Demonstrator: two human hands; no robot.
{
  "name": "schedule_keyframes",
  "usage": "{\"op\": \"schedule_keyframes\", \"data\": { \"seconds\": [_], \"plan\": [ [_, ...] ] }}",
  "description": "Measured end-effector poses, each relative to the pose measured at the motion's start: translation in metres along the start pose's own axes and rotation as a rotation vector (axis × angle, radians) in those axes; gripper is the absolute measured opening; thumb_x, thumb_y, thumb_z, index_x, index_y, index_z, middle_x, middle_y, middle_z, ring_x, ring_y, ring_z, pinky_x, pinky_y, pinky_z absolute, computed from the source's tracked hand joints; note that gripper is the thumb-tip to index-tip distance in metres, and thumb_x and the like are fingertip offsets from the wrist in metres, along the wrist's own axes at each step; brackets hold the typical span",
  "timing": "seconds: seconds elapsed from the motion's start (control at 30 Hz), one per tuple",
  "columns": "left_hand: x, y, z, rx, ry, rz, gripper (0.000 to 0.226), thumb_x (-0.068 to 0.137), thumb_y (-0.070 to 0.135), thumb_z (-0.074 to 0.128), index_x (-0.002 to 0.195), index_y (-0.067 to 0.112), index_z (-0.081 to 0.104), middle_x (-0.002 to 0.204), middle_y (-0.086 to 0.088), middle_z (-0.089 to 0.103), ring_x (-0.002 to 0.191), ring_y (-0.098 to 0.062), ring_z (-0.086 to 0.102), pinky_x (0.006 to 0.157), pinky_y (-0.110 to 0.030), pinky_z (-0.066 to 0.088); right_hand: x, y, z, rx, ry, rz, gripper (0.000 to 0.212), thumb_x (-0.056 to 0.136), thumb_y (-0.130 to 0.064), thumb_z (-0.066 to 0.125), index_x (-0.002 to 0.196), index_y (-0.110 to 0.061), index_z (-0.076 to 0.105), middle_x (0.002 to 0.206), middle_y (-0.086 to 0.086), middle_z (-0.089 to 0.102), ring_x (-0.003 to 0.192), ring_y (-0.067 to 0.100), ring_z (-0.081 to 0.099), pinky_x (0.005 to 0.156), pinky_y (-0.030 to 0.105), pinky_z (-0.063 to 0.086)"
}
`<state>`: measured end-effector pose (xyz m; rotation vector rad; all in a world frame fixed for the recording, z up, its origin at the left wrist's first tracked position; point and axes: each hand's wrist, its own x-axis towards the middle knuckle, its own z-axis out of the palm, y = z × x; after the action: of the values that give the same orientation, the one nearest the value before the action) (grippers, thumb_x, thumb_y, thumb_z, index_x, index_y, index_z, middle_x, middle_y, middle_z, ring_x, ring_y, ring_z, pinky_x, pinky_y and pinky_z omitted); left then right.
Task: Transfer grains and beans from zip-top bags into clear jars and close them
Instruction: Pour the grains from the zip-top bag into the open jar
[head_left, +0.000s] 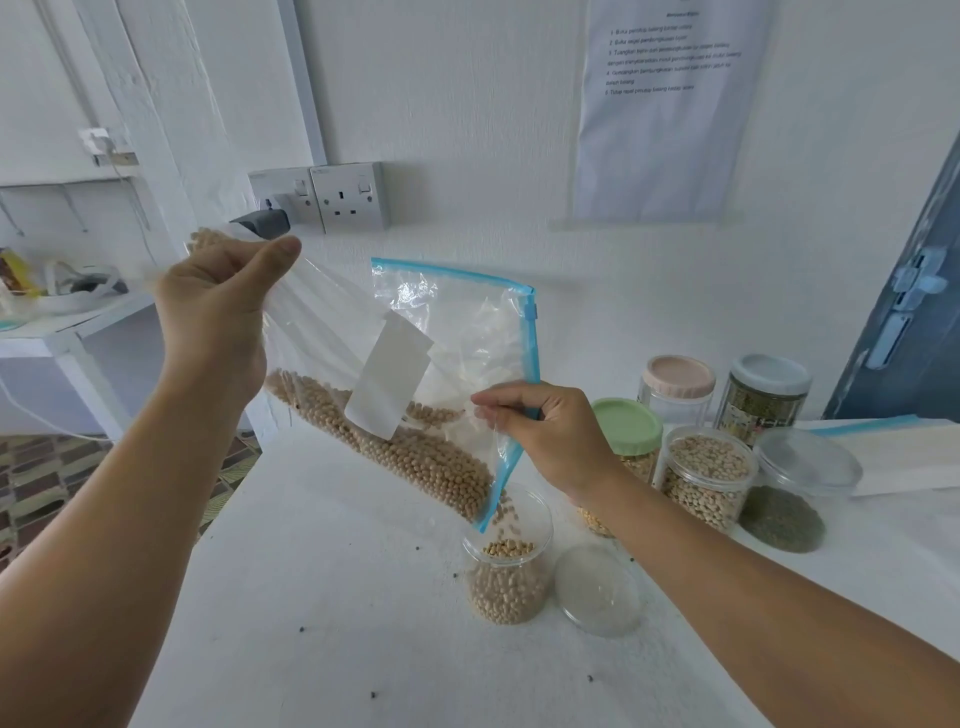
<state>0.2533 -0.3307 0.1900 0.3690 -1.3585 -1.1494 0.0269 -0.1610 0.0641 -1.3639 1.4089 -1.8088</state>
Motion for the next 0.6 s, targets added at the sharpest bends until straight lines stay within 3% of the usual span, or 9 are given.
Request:
{"op": "schedule_keyframes", "data": {
  "seconds": [0.33,0.6],
  "plan": [
    [0.0009,0.0034,0.0029,0.029,0.01,0.002,0.02,0.081,0.016,0.09,0.067,0.027,0.08,0.075,0.01,0.074,0.086,-0.014,0.067,0.104,-0.034,0.054,-0.0011,0.0022,-0.0009,-0.013,0.019,-0.009,0.019,0.091,0.0,0.075,0.102,-0.014,0.083,0.104,-0.001,0.079,0.102,0.014,0.072,0.092,0.022,0.056],
    [-0.0022,0.0017,0.0046,0.036,0.011,-0.008,0.024,0.083,0.014,0.087,0.066,0.028,0.08,0.073,0.013,0.074,0.084,-0.009,0.069,0.111,-0.04,0.052,-0.0018,0.0051,0.0001,-0.03,0.011,-0.002,0.019,0.091,-0.002,0.076,0.101,-0.017,0.083,0.104,-0.002,0.078,0.102,0.015,0.072,0.092,0.023,0.056]
  ]
}}
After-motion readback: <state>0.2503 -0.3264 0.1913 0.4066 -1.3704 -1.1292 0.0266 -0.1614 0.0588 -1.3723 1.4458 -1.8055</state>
